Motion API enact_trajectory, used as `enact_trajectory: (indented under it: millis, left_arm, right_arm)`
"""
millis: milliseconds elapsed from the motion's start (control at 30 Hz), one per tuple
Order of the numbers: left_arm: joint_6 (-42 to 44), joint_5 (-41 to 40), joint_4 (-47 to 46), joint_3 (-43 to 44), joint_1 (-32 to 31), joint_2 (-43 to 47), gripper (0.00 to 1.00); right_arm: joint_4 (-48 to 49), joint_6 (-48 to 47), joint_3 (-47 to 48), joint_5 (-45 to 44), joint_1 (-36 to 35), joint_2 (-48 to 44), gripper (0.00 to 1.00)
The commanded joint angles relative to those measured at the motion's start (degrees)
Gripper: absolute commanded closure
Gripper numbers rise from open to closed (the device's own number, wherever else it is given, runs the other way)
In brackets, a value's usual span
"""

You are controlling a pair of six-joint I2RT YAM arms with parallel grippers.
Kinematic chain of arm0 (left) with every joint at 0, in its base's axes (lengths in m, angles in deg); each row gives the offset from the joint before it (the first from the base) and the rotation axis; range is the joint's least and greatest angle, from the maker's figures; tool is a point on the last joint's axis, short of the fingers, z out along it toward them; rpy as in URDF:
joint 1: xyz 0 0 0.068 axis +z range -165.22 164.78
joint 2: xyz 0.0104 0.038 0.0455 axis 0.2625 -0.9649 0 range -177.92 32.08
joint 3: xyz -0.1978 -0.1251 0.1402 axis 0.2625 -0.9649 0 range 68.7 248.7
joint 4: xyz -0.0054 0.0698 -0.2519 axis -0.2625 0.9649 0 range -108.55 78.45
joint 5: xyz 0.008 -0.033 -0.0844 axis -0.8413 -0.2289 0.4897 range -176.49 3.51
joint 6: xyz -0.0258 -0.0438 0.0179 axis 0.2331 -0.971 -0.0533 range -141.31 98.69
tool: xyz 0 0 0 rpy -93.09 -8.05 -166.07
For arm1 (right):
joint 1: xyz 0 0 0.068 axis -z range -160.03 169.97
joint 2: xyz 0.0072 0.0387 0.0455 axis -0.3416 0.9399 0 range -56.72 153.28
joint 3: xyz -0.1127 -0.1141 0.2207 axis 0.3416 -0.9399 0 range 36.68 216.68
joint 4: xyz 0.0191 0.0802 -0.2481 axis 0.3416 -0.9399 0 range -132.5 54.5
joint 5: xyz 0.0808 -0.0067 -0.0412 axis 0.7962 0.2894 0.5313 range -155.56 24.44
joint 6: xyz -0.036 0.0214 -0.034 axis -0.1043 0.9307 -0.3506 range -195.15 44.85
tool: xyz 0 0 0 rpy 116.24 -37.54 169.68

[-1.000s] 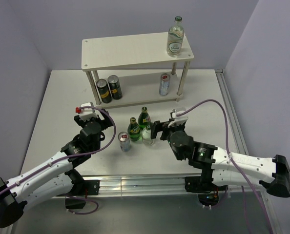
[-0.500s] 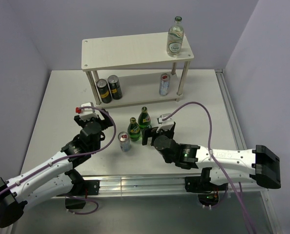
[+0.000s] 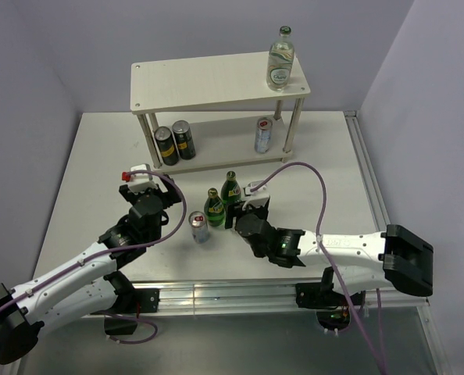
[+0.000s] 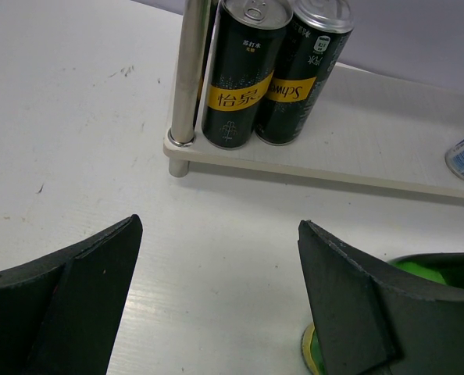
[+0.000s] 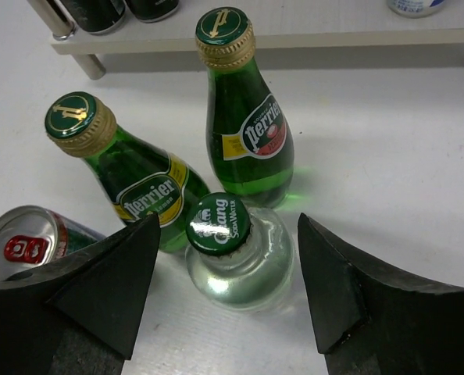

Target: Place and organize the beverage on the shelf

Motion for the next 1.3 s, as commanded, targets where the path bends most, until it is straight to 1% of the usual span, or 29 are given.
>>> enact_trajectory:
  millis: [0, 33, 133, 400, 433, 500, 533, 567, 600, 633, 667, 733, 867, 1033, 1167, 1267]
  left_arm:
    - [-0.1, -0.1, -2.7, -0.2, 0.0, -0.3, 0.12]
    - [-0.1, -0.1, -2.6, -0.2, -0.1, -0.3, 0.12]
    - [-0.1, -0.2, -2.7, -0.2, -0.1, -0.3, 0.12]
    - [0.0, -0.2, -2.6, 0.0, 0.0, -0.6, 0.12]
    - [0.0, -0.2, -2.6, -0.1, 0.0, -0.5, 0.12]
    - [0.0, -0.2, -2.7, -0.1, 0.0, -0.5, 0.12]
    - [0.0, -0.2, -2.7, -0.1, 0.0, -0.5, 0.12]
    - [0.0, -0.2, -2.7, -0.1, -0.1, -0.5, 0.12]
    - [0.0, -0.2, -2.7, -0.1, -0.1, -0.6, 0.12]
    - [0.0, -0.2, -2.6, 0.0, -0.1, -0.8, 0.12]
    - [0.0, -0.3, -2.6, 0.0, -0.1, -0.7, 0.12]
    - [0.0, -0.3, -2.6, 0.0, -0.1, -0.7, 0.12]
    - [0.0, -0.4, -2.7, -0.1, 0.0, -0.6, 0.12]
    - [0.0, -0.3, -2.8, -0.2, -0.1, -0.5, 0.12]
    - [-0.1, -0.2, -2.8, -0.2, 0.0, -0.8, 0.12]
    - [-0.1, 0.0, -2.9, -0.3, 0.0, -0.7, 0.12]
  right_arm:
    - [4.5, -0.4, 1.3, -1.2, 0.8, 1.7, 0.24]
    - [4.7, -0.4, 1.3, -1.0, 1.0, 2.1, 0.26]
    - [5.3, 0.0, 1.6, -0.8, 1.7, 3.6, 0.27]
    - [8.0, -1.1, 1.6, -1.5, 2.3, 5.5, 0.47]
    - [8.2, -1.1, 1.6, -1.4, 2.4, 5.7, 0.52]
    - [8.2, -1.1, 1.8, -1.1, 2.4, 6.2, 0.58]
    - [8.2, -0.9, 1.8, -1.1, 2.6, 6.4, 0.65]
    - [8.3, -1.1, 1.8, -0.9, 2.6, 6.5, 0.69]
    - [8.1, -1.1, 2.0, -0.9, 2.6, 6.7, 0.75]
    - [7.9, -1.0, 2.0, -1.1, 2.5, 6.7, 0.93]
    - [7.4, -1.0, 2.3, -1.2, 2.6, 6.8, 0.96]
    - [6.7, -1.1, 2.9, -1.3, 2.6, 6.8, 1.00]
    - [3.5, -1.8, 4.6, -1.5, 2.5, 4.1, 1.00]
    - [-2.7, -1.6, 9.2, -2.2, 2.5, -2.2, 1.00]
    - [-8.2, -1.1, 13.8, -2.3, 2.4, -5.1, 1.00]
    - [-10.0, -1.3, 15.9, -2.1, 2.4, -6.7, 1.00]
